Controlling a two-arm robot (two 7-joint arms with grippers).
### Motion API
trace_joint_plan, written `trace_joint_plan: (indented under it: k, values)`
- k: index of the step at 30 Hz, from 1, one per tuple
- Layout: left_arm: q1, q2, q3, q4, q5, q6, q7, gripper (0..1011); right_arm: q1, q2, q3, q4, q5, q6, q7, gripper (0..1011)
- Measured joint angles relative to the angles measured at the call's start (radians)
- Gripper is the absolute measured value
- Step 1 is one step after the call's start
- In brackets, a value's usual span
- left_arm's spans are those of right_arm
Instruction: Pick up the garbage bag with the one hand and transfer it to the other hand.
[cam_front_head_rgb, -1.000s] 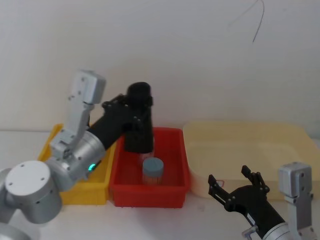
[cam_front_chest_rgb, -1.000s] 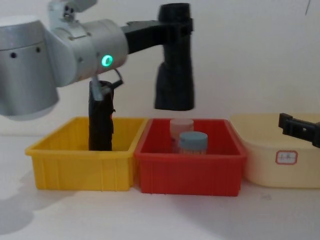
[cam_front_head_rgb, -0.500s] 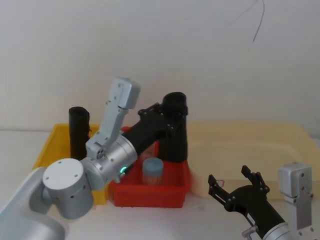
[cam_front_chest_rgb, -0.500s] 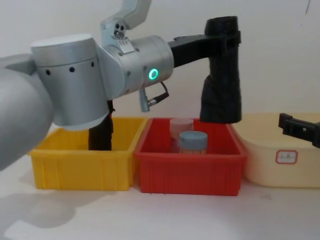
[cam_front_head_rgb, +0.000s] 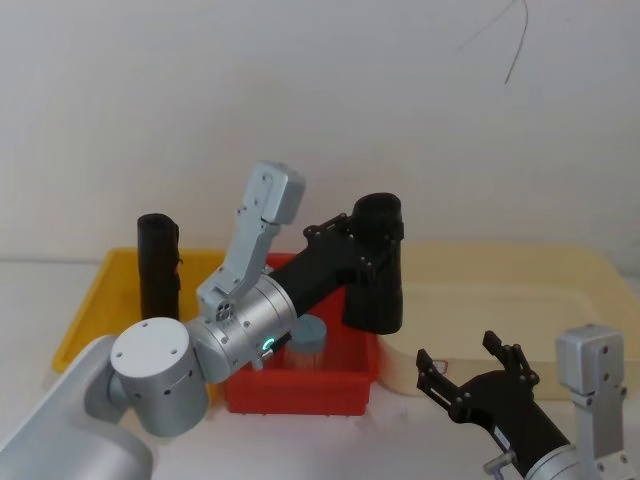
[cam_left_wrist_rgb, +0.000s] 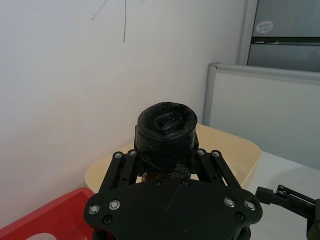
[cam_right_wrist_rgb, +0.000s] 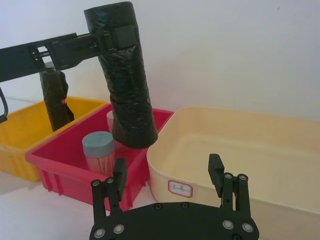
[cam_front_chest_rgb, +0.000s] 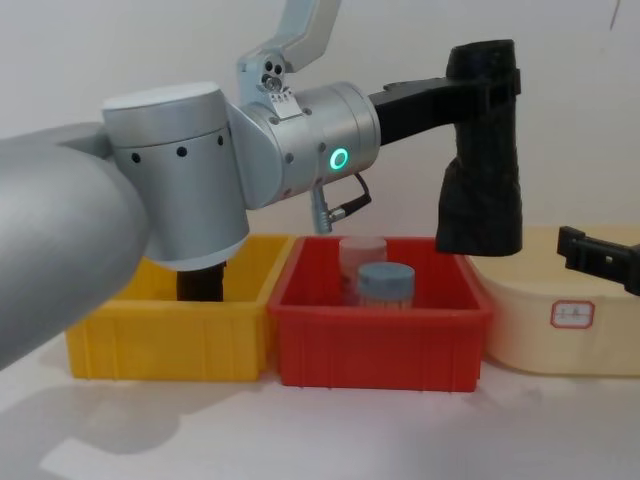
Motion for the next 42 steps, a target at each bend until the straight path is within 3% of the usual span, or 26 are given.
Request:
trace_joint_plan:
  k: [9, 20, 42]
  values:
    - [-0.007, -0.007, 0.009, 0.017, -0.007, -0.007, -0.013, 445, 0.01, 0.001, -0.003, 0.005, -0.005, -0.004, 0.008, 1000]
    - [-0.011, -0.01, 0.013, 0.026, -0.011, -0.011, -0.019, 445, 0.073, 0.007, -0.023, 0.043, -0.012, -0.038, 0.077, 1000]
    - [-0.014, -0.012, 0.016, 0.031, -0.013, -0.013, -0.024, 445, 0.217, -0.055, -0.077, 0.203, -0.041, -0.066, 0.15, 1000]
